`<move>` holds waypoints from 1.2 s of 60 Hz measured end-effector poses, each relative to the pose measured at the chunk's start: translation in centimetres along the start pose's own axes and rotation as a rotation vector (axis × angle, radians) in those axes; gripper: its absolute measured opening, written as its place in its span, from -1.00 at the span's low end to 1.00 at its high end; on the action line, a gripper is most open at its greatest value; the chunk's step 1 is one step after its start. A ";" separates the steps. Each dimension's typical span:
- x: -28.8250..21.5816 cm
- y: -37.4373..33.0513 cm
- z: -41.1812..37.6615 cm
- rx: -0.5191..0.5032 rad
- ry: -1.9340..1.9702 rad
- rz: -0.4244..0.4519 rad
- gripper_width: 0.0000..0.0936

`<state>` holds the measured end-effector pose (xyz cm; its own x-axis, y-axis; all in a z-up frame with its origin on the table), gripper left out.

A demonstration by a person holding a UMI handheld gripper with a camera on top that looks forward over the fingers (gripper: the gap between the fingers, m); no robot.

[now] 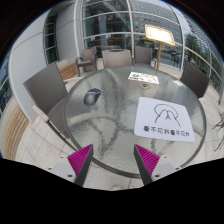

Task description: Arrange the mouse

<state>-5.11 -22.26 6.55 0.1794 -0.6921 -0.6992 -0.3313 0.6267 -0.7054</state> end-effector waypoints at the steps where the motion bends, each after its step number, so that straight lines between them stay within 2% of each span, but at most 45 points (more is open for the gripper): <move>1: -0.4 0.7 -0.8 -0.002 0.005 0.002 0.76; 19: -10.1 14.5 -8.0 0.011 0.050 0.012 0.77; 34: -16.7 21.0 -9.1 0.039 0.073 0.043 0.73; 43: -17.0 23.4 -8.5 0.079 0.063 0.005 0.48; 47: -17.2 23.7 -8.2 0.103 0.060 0.015 0.23; 49: -17.2 23.7 -7.8 0.125 0.067 0.016 0.04; 54: -17.1 23.8 -7.6 0.122 0.100 0.024 -0.10; 58: -17.2 23.8 -7.5 0.109 0.102 0.021 -0.32; 61: -17.2 23.7 -7.5 0.098 0.093 0.003 -0.41; 67: -17.8 22.9 -7.3 0.060 0.094 -0.040 -0.41; 72: -21.4 19.2 -5.9 0.042 0.095 0.037 -0.41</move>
<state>-20.76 2.53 8.67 0.0785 -0.6979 -0.7119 -0.2961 0.6655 -0.6851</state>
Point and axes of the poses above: the point between the fingertips, and its own axes, seen from behind it with the camera up: z to the right, x down, y forward, the way the camera looks, the point moved 6 cm from there along -y, backward, against the way the camera looks, and after that the axes turned 4 degrees about -x, right-handed, at the moved point
